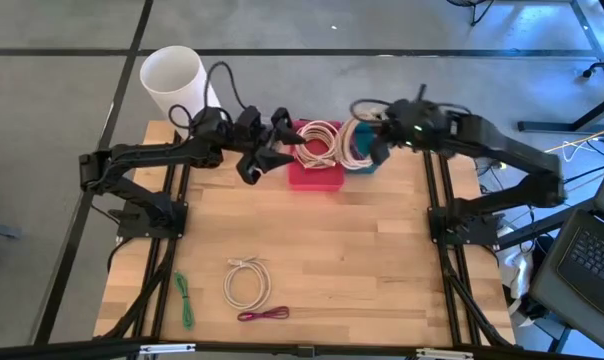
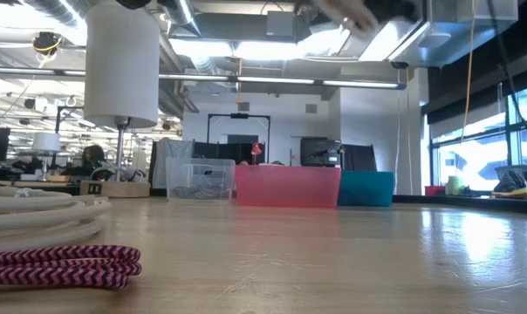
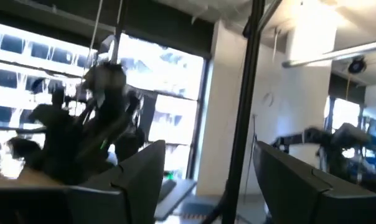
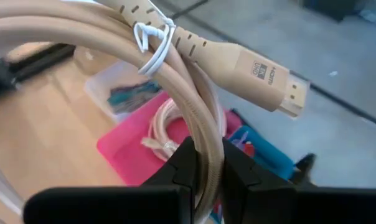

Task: Pick & Place USB Port
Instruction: Put the brown HDMI cable into the red bin, then put the pink and black charger cable into the white bin

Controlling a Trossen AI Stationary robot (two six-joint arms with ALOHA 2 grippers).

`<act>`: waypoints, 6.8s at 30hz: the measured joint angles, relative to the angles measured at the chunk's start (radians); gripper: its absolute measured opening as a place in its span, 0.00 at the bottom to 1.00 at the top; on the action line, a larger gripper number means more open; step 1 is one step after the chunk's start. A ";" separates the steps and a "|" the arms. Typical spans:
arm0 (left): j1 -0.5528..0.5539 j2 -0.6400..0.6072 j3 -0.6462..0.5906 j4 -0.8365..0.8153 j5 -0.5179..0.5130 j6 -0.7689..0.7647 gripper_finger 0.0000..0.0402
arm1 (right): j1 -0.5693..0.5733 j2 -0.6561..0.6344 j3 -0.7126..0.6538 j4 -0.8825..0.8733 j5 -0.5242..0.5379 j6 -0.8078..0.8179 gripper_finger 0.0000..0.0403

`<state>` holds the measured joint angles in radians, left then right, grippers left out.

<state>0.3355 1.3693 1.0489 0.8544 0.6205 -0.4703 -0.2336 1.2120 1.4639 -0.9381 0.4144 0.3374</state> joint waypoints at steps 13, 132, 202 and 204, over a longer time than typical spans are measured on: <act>-0.002 -0.058 0.000 0.041 -0.018 -0.041 0.58 | -0.217 0.411 0.216 0.033 -0.369 -0.190 0.09; -0.155 -0.285 -0.001 -1.467 -0.192 0.439 0.58 | -0.093 0.793 0.788 -0.466 -0.389 -0.347 0.48; -1.080 -0.220 -0.406 -1.372 -0.577 -1.038 0.58 | 0.131 0.052 -0.114 -0.206 -0.119 -0.123 0.48; -1.116 -0.188 -0.406 -1.265 -0.615 -1.092 0.58 | 0.100 0.052 -0.114 -0.205 -0.119 -0.175 0.48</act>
<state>-0.7806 1.1810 0.6434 -0.4108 0.0059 -1.5627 -0.1331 1.2640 1.3499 -1.1435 0.2958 0.1625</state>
